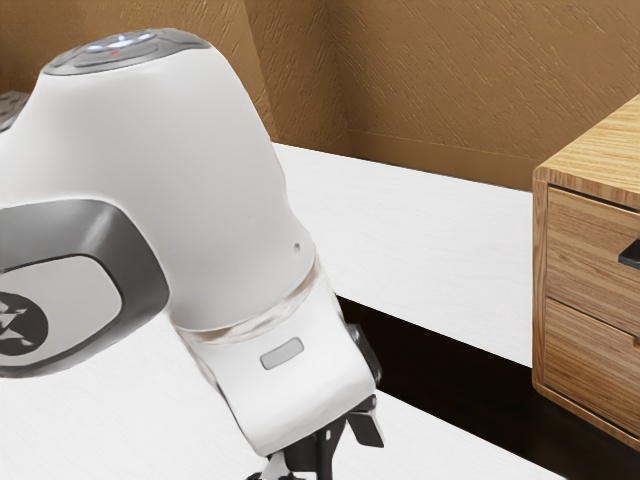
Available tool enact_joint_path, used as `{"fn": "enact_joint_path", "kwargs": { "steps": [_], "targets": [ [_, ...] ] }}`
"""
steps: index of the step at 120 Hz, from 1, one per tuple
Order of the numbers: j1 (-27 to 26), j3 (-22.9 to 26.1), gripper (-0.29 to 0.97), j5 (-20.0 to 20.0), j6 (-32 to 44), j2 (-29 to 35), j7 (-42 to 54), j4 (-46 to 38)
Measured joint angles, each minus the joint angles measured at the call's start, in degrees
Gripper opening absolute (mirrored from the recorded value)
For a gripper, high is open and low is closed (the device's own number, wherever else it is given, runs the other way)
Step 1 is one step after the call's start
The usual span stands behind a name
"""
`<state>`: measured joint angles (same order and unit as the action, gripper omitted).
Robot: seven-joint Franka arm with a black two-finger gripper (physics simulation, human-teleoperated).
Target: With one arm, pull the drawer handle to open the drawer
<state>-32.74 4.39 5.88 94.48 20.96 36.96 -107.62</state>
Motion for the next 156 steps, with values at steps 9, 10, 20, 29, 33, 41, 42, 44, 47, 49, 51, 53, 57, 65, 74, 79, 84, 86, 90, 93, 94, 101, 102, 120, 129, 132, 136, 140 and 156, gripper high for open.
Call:
{"fn": "enact_joint_path", "kwargs": {
  "steps": [9, 10, 20, 29, 33, 41, 42, 44, 47, 49, 51, 53, 57, 65, 74, 79, 84, 86, 90, 93, 94, 101, 102, 120, 129, 132, 136, 140, 156],
  "targets": [
    [0.12, 0.68, 0.68, 0.04, 0.59, -0.89, 3.99, 1.57],
    [0.13, 0.83, 0.68, 0.04, 0.63, -1.15, 4.4, 1.89],
    [0.16, 2.48, 0.68, 0.03, 0.91, -3.33, 8.29, 4.54],
    [0.12, 3.51, 0.68, -0.01, 1.08, -4.56, 11.36, 5.96],
    [0.11, 3.73, 0.68, -0.04, 1.14, -4.82, 12.61, 6.32],
    [0.15, 3.99, 0.68, -0.43, 1.24, -5.46, 14.96, 7.19],
    [0.14, 4.01, 0.68, -0.53, 1.25, -5.6, 15.24, 7.37],
    [0.13, 4.04, 0.68, -0.73, 1.26, -5.86, 15.78, 7.69],
    [0.13, 4.08, 0.68, -1.04, 1.29, -6.18, 16.57, 8.12],
    [0.12, 4.09, 0.68, -1.24, 1.31, -6.41, 17.08, 8.43],
    [0.07, 4.1, 0.68, -1.42, 1.34, -6.73, 17.59, 8.83],
    [0.02, 4.11, 0.68, -1.57, 1.36, -7.12, 18.09, 9.27],
    [-0.1, 4.12, 0.68, -1.82, 1.42, -8.02, 19.07, 10.25],
    [-0.22, 4.13, 0.68, -2.19, 1.54, -10.05, 20.92, 12.44],
    [-0.28, 4.13, 0.68, -2.43, 1.63, -12.49, 22.84, 15.03],
    [-0.18, 4.12, 0.68, -2.52, 1.67, -13.78, 23.85, 16.23],
    [-0.15, 3.96, 0.68, -2.8, 1.69, -15.07, 24.79, 17.31],
    [-0.12, 3.88, 0.68, -2.92, 1.68, -15.52, 25.15, 17.77],
    [-0.11, 3.62, 0.68, -3.12, 1.63, -16.45, 25.85, 18.72],
    [-0.21, 3.27, 0.68, -3.24, 1.54, -17.23, 26.34, 19.62],
    [-0.25, 3.13, 0.68, -3.27, 1.49, -17.51, 26.5, 19.95],
    [-0.12, 2.53, 0.68, -3.5, 1.04, -19.91, 27.57, 22.64],
    [-0.06, 2.48, 0.68, -3.53, 0.97, -20.25, 27.71, 23.0],
    [0.28, 0.88, 0.68, -3.88, -0.19, -24.89, 30.07, 28.07],
    [0.3, 0.72, 0.68, -4.09, -0.79, -26.84, 31.07, 30.67],
    [0.1, 0.71, 0.68, -4.16, -0.96, -27.45, 31.38, 31.49],
    [-0.25, 0.71, 0.68, -4.23, -1.16, -28.18, 31.78, 32.4],
    [-0.57, 0.71, 0.68, -4.29, -1.33, -28.84, 32.17, 33.24],
    [-0.8, 0.64, 0.68, -4.41, -2.15, -31.58, 33.5, 36.83]
  ]
}}
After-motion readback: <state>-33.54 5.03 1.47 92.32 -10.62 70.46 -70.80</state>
